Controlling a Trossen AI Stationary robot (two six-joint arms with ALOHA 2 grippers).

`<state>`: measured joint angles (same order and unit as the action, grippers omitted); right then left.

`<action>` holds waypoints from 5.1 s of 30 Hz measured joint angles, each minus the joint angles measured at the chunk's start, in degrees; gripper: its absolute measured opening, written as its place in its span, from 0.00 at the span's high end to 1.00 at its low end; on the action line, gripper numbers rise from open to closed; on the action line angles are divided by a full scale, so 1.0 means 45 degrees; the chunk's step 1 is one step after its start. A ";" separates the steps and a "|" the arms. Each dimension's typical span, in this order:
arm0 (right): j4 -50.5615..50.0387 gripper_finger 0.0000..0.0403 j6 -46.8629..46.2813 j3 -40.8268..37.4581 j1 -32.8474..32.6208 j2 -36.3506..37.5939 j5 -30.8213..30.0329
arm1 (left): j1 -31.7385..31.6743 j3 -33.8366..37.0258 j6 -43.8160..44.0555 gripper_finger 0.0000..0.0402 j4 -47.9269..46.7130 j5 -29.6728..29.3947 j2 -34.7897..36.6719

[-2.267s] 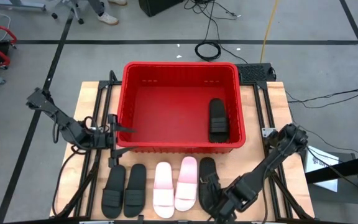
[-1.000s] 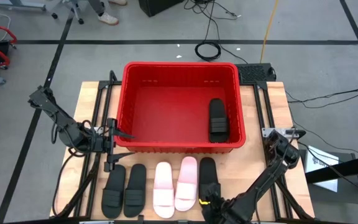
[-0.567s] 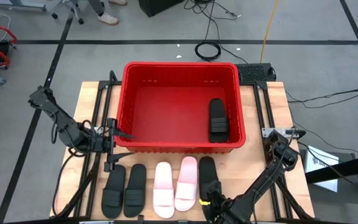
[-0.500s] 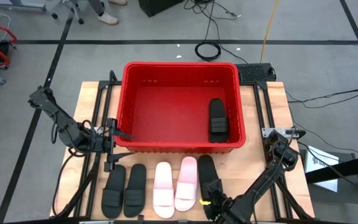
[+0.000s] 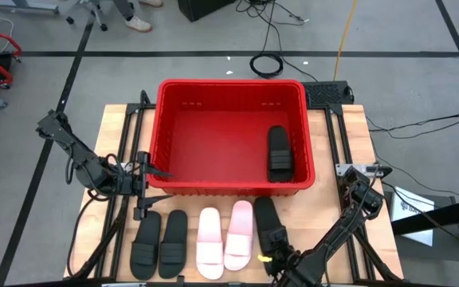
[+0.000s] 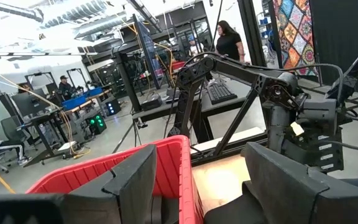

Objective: Pick and place slides into bin
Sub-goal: Put the black slide into the red container

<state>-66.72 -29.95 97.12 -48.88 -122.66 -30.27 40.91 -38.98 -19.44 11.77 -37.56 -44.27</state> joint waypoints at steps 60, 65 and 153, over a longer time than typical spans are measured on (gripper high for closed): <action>0.0717 1.00 0.0796 -0.0029 0.0438 0.3089 -0.0090 | 0.0004 0.0005 0.0097 0.37 0.0006 0.0019 0.0005; 0.0837 1.00 0.1140 -0.0029 0.0591 0.3761 0.0312 | 0.0004 0.0005 0.0073 0.37 0.0006 0.0022 0.0005; 0.2052 1.00 1.0641 -0.0005 0.7107 1.0323 -0.1948 | -0.4945 0.0005 -0.0826 0.37 0.0372 0.0157 0.2277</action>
<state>-57.49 17.93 97.10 -16.90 -76.20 -39.03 18.66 -38.96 -23.16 13.44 -36.85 -34.02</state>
